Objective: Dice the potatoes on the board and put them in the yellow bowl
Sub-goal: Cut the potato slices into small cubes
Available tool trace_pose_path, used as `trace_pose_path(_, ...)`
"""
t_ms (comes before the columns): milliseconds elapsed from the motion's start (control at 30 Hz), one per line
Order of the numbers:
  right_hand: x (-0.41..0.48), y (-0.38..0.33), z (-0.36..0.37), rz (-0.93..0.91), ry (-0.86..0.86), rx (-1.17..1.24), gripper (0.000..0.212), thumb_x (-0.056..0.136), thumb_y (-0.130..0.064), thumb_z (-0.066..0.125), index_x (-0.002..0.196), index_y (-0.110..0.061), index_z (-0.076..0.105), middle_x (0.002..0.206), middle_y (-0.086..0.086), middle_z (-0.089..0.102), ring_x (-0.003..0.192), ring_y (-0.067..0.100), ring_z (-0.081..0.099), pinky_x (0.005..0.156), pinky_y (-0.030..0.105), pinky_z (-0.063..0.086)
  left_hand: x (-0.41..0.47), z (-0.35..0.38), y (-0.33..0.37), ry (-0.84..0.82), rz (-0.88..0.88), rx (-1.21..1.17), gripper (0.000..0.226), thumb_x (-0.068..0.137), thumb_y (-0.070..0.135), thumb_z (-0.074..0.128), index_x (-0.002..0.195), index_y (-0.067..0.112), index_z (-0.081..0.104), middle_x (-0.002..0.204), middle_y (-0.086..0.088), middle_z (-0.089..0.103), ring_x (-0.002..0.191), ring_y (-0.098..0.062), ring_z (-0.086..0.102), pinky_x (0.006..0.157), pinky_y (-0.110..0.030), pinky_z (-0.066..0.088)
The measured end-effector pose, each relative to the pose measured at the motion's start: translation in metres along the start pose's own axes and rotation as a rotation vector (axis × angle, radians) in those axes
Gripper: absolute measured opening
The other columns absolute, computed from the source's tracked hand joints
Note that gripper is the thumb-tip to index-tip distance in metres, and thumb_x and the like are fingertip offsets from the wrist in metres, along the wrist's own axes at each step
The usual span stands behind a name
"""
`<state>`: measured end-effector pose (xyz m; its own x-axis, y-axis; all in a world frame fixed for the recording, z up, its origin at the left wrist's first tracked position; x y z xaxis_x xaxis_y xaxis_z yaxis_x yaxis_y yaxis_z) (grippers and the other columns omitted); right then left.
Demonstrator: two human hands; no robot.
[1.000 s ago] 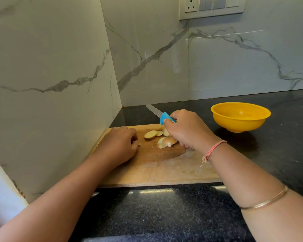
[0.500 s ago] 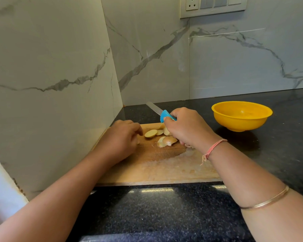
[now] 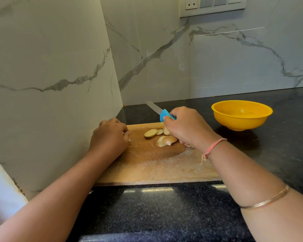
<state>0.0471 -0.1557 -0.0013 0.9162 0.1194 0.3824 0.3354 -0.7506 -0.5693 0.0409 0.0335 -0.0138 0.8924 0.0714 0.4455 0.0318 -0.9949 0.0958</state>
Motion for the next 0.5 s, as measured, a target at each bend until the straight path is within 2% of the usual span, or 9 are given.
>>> trace_pose_path(167, 0.000, 0.001, 0.000, 0.003, 0.001, -0.004, 0.027, 0.097, -0.031, 0.042, 0.107, -0.013, 0.059, 0.075, -0.001, 0.055, 0.055, 0.011, 0.050, 0.051, 0.018, 0.042, 0.002, -0.006, 0.010, 0.026, 0.051, -0.106, 0.020, 0.095, 0.029, 0.055, 0.112, 0.024, 0.065, 0.125, 0.002, 0.052, 0.117, -0.019, 0.044, 0.086, -0.027, 0.037)
trace_pose_path(267, 0.000, 0.001, -0.001, 0.004, 0.004, -0.004, 0.027, 0.097, -0.031, 0.042, 0.107, -0.013, 0.059, 0.075, -0.001, 0.055, 0.055, 0.011, 0.050, 0.051, 0.019, 0.042, 0.004, 0.003, 0.019, -0.061, 0.121, -0.138, 0.017, 0.094, 0.025, 0.057, 0.108, 0.024, 0.066, 0.116, 0.004, 0.053, 0.105, -0.015, 0.049, 0.079, -0.024, 0.038)
trace_pose_path(367, 0.001, 0.001, 0.000, 0.005, 0.006, 0.000, 0.027, 0.097, -0.031, 0.042, 0.108, -0.014, 0.059, 0.077, 0.001, 0.057, 0.055, 0.011, 0.050, 0.053, 0.020, 0.044, 0.004, 0.016, 0.013, -0.156, 0.090, -0.053, 0.016, 0.095, 0.023, 0.055, 0.103, 0.021, 0.068, 0.109, 0.002, 0.058, 0.094, -0.012, 0.047, 0.076, -0.025, 0.039)
trace_pose_path(500, 0.001, 0.002, 0.000, 0.008, 0.012, -0.008, 0.027, 0.097, -0.032, 0.043, 0.108, -0.015, 0.060, 0.076, -0.001, 0.055, 0.055, 0.011, 0.050, 0.051, 0.017, 0.042, 0.009, 0.006, 0.006, -0.043, 0.018, -0.061, 0.022, 0.098, 0.023, 0.048, 0.112, 0.021, 0.064, 0.116, -0.001, 0.054, 0.107, -0.020, 0.046, 0.082, -0.028, 0.041)
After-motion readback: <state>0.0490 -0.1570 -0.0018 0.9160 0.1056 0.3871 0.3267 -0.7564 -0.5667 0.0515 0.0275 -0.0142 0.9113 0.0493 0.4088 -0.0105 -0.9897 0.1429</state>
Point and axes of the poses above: each hand's wrist, its own x-axis towards the middle knuckle, its own z-axis out of the palm, y = z × x, the point moved 10 cm from there along x, towards the middle knuckle
